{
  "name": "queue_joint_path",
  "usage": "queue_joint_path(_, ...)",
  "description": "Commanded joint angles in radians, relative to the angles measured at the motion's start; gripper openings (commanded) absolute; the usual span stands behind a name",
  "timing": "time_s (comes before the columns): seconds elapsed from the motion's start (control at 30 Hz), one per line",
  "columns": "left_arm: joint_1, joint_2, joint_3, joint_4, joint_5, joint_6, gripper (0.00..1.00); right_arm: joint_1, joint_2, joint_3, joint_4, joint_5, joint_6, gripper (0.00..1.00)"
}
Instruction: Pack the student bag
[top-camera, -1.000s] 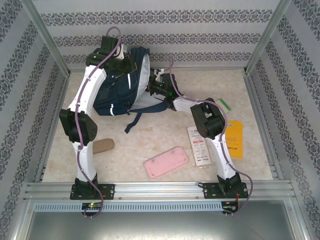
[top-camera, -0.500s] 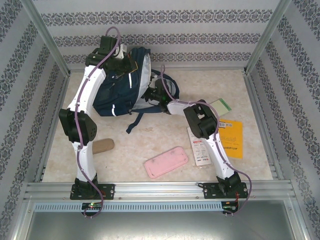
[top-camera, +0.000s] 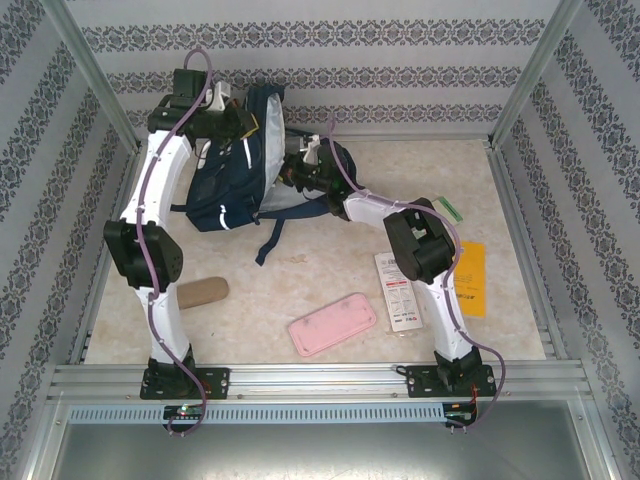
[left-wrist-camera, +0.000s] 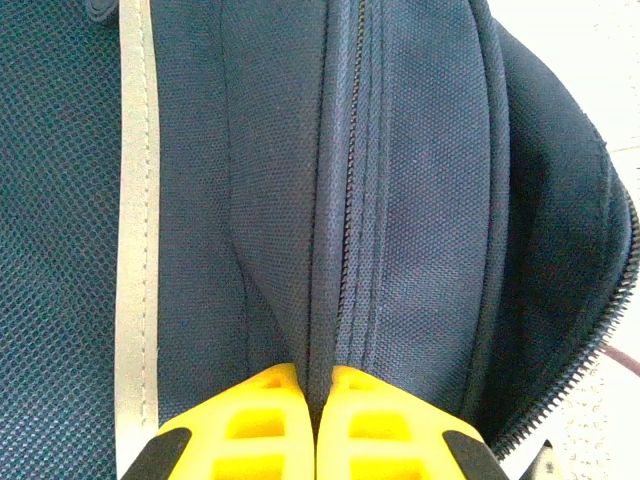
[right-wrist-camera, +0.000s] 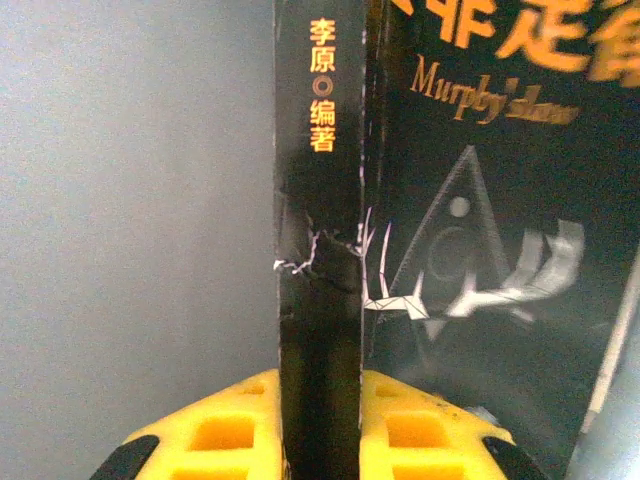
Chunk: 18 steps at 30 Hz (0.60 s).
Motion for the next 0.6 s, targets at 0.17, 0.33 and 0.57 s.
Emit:
queue_joint_path(0.17,0.012,-0.089,-0.014,0.161,0.075,-0.018,0.00,0.004,0.044,0.120,0.176,-0.071,0.069,0.00)
queue_joint_path(0.33,0.012,-0.091,-0.020,0.163,0.082,-0.023,0.00,0.009,0.107,0.098,0.157,-0.052,0.087,0.00)
queue_joint_path(0.57,0.012,-0.088,-0.023,0.173,0.093,-0.030,0.00,0.013,0.154,0.059,-0.007,0.000,0.003,0.00)
